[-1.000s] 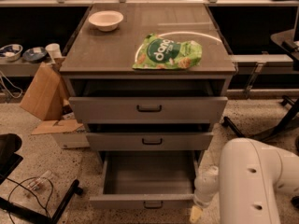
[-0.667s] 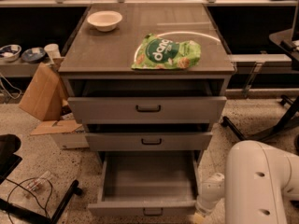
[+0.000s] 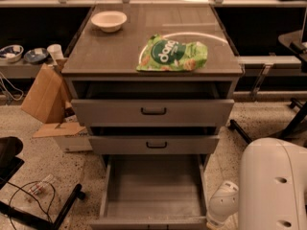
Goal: Open bottom drawer
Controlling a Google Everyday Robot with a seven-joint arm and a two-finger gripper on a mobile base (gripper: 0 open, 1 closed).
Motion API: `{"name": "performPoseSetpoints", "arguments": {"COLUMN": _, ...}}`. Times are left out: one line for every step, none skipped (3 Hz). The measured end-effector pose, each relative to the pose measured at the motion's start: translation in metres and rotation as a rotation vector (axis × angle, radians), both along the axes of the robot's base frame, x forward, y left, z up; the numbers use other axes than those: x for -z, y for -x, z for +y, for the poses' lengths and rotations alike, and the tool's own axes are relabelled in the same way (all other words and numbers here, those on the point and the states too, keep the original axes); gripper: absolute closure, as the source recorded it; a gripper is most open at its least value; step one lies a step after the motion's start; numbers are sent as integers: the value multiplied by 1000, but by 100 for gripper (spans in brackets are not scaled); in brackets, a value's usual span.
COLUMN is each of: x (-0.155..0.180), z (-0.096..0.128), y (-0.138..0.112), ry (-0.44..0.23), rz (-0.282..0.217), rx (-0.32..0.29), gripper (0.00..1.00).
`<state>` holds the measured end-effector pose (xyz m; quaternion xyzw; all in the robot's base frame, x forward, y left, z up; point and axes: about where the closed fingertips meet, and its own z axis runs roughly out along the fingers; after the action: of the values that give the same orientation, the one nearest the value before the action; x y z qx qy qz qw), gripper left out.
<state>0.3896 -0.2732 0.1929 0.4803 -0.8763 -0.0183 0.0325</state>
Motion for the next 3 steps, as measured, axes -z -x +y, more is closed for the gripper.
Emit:
{"name": "performPoseSetpoints", "arguments": {"x": 0, "z": 1, "y": -1, "ry": 0, "rz": 0, "rx": 0, "gripper": 100}}
{"name": "performPoseSetpoints", "arguments": {"x": 2, "z": -14, "y": 35, "ry": 14, "rz": 42, "rx": 72, "gripper": 100}}
{"name": "performPoseSetpoints", "arguments": {"x": 2, "z": -11, "y": 33, "ry": 14, "rz": 42, "rx": 72, "gripper": 100}}
